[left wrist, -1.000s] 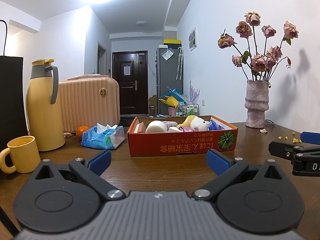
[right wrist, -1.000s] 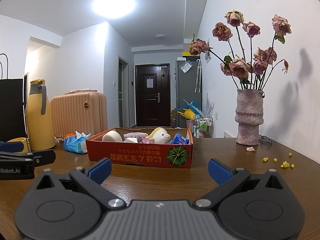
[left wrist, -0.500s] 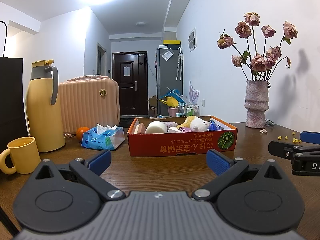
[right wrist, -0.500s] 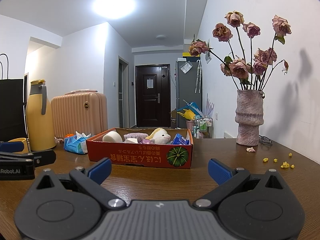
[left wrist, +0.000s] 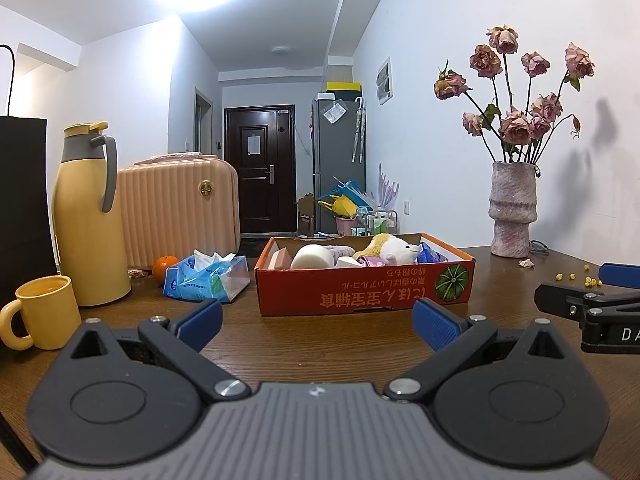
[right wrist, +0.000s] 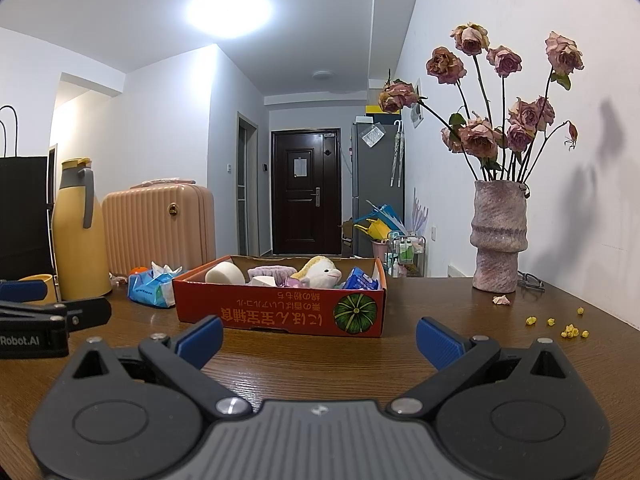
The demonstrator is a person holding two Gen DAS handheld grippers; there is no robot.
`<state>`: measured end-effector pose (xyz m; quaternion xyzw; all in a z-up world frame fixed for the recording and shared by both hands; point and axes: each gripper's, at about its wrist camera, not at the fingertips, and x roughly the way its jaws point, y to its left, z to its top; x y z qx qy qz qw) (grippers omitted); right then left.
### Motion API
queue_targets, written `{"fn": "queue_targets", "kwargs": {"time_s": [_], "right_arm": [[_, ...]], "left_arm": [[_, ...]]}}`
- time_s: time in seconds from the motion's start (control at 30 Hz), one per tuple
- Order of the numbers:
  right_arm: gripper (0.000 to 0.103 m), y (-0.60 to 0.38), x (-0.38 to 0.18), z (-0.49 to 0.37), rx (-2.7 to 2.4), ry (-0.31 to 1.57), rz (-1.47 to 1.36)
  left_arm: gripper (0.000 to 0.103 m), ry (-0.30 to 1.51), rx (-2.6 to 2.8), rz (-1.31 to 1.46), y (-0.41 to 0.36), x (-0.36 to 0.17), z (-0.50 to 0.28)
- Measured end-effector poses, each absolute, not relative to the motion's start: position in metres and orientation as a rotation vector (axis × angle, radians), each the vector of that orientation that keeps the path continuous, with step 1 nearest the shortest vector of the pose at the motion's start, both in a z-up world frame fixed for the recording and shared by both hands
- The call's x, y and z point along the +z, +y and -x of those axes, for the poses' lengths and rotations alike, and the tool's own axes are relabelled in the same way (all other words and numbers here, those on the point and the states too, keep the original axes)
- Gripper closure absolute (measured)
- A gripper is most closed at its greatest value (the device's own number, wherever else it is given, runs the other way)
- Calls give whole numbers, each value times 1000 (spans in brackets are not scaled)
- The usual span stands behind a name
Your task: Organize soft objects
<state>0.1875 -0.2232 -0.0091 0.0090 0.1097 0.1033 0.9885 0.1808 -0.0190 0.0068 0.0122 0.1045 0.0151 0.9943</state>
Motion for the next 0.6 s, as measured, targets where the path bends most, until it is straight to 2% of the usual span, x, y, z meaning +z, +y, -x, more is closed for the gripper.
{"fn": "queue_targets", "kwargs": {"time_s": [0.6], "right_arm": [[0,-224,-7,-189,204,226,-15]], "left_arm": [[0,194,8,-26,-19,10,-180]]}}
